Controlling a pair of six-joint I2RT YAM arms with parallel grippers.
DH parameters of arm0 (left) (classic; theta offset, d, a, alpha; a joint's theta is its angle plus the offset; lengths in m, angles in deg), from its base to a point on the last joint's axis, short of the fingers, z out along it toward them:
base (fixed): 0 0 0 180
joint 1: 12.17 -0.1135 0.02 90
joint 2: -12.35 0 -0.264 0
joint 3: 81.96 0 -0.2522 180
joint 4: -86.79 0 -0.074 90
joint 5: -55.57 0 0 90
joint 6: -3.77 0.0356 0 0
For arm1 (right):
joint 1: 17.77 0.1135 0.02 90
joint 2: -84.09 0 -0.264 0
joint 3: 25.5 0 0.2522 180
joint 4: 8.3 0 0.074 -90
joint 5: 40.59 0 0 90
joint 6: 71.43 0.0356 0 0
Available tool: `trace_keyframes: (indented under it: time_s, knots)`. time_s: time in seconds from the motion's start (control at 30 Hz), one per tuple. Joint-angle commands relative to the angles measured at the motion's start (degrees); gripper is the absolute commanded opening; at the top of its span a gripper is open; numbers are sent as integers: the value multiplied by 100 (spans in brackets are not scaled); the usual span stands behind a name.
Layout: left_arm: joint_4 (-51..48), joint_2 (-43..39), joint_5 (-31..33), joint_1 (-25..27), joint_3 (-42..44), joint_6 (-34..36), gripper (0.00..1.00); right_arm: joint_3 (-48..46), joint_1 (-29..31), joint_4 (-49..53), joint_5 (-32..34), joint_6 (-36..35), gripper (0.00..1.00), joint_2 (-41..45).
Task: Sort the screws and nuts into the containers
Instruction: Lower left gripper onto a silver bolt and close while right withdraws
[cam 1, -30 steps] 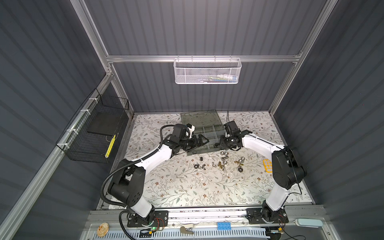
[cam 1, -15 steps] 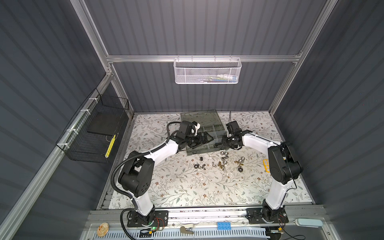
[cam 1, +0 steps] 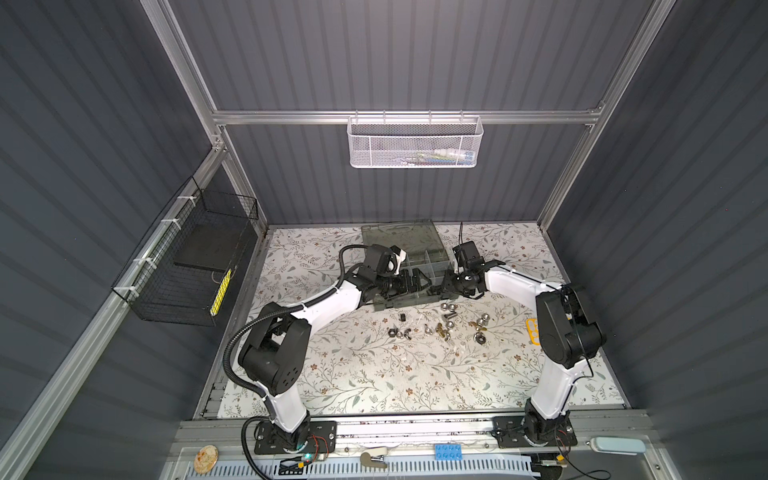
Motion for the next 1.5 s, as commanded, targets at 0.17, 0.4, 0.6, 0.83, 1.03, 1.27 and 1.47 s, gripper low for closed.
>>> trace_keyframes:
  time_s: [0.17,0.4,0.6,0.83,1.03,1.27,1.47]
  knots:
    - [-557,-317,470,363,-273,478,100,-334,-36,117,48,2,60,851]
    - [-1038,-278,980,698,-495,869,100,-832,-127,126,89,68,79,1596]
    - [-1589,97,1514,1088,-950,1314,100,-1642,-303,-52,43,172,99,2505]
    - [-1883,789,1944,1410,-1635,1547,100,-2706,-625,-277,-71,312,99,3747]
    - [-1971,1466,2103,1565,-2048,1694,95,-3429,-1029,-505,-514,388,99,4537]
    - [-2031,2191,2263,1672,-2566,1779,79,-3806,-1400,-589,-821,338,99,4840]
    - [-2182,2588,2453,1807,-2820,1921,66,-3973,-1617,-679,-1042,315,99,4876]
